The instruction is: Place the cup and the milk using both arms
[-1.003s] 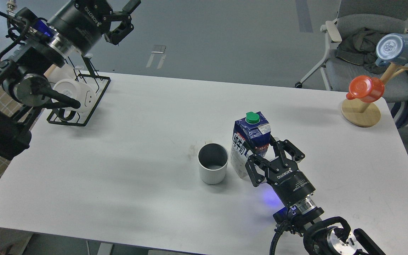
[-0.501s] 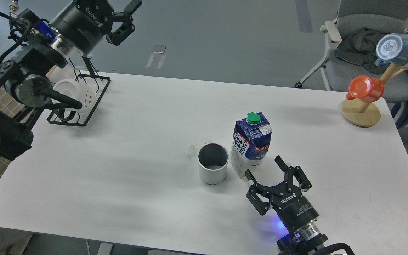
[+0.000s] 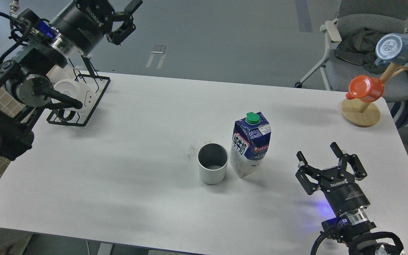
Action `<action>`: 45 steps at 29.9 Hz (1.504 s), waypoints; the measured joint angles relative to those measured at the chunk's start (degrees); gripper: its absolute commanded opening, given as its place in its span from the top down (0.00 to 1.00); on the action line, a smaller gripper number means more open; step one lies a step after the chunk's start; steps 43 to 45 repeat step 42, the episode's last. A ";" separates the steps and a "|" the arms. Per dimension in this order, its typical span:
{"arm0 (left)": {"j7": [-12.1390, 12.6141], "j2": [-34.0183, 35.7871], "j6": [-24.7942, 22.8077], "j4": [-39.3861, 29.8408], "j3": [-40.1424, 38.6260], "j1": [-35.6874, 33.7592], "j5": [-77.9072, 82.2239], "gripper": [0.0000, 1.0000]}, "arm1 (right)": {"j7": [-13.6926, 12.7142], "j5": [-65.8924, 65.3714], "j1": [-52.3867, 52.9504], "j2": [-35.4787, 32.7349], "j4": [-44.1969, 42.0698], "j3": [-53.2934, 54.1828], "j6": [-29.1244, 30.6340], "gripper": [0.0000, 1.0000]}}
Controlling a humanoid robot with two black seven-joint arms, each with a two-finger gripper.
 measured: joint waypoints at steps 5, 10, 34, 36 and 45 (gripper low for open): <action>-0.07 -0.71 0.04 0.00 -0.13 0.00 -0.05 0.02 | -0.15 -0.04 7.89 -4.69 -0.62 0.73 0.00 0.00; -0.07 -1.08 0.08 0.01 -1.47 -0.08 -0.06 0.02 | -0.06 -0.06 16.51 -6.10 -0.80 1.08 0.00 0.00; -0.41 -5.97 -3.03 22.18 -4.16 -9.54 0.56 0.02 | 0.02 -31.74 61.66 -4.31 -26.86 1.00 0.00 0.00; -0.61 -8.41 -3.56 25.90 -4.13 -11.40 0.51 0.02 | 0.32 -31.75 63.49 -3.86 -28.26 1.00 0.00 0.00; -0.80 -13.20 -3.81 28.67 -4.04 -14.68 0.84 0.02 | 0.47 -32.33 64.62 -3.55 -28.49 0.87 -0.01 0.00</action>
